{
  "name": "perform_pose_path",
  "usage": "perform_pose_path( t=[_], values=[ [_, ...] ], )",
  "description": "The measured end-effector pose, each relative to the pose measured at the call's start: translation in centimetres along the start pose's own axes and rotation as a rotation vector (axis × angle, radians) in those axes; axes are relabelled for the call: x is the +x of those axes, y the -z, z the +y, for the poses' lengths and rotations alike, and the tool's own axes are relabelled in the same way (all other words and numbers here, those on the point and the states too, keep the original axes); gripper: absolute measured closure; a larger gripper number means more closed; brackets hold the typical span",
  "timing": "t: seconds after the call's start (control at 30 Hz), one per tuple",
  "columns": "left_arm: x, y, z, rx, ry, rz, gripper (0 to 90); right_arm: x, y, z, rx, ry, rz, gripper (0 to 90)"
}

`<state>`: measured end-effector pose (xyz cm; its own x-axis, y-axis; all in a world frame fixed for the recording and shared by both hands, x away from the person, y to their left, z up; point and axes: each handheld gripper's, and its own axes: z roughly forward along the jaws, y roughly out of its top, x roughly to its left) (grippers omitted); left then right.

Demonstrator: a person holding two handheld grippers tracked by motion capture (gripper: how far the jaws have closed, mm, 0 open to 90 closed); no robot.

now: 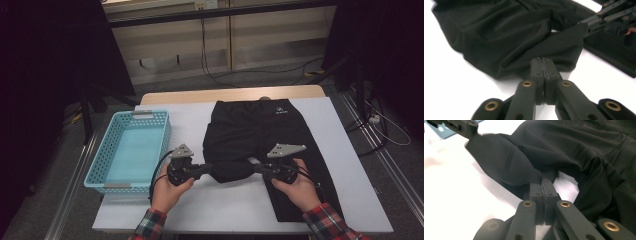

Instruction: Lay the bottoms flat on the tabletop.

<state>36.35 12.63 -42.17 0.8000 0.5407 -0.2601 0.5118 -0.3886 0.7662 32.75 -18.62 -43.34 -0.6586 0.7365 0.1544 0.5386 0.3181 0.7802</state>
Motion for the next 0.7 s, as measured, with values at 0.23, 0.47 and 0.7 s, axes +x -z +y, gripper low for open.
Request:
perform_pose_path(
  t=[0.23,0.47,0.7],
  values=[
    [-0.5,-0.2,-0.1,0.020,-0.021,-0.023,65.2,0.1,-0.2,-0.2,0.018,0.021,-0.010,90.0],
    [-0.8,-0.8,-0.8,0.080,-0.042,0.004,54.6,-0.3,0.0,-0.2,0.018,0.017,-0.029,90.0],
    [-1.5,-2.1,-1.5,0.139,-0.092,0.006,61.9,-0.2,-0.1,-0.3,0.020,0.016,-0.021,90.0]
  ],
)
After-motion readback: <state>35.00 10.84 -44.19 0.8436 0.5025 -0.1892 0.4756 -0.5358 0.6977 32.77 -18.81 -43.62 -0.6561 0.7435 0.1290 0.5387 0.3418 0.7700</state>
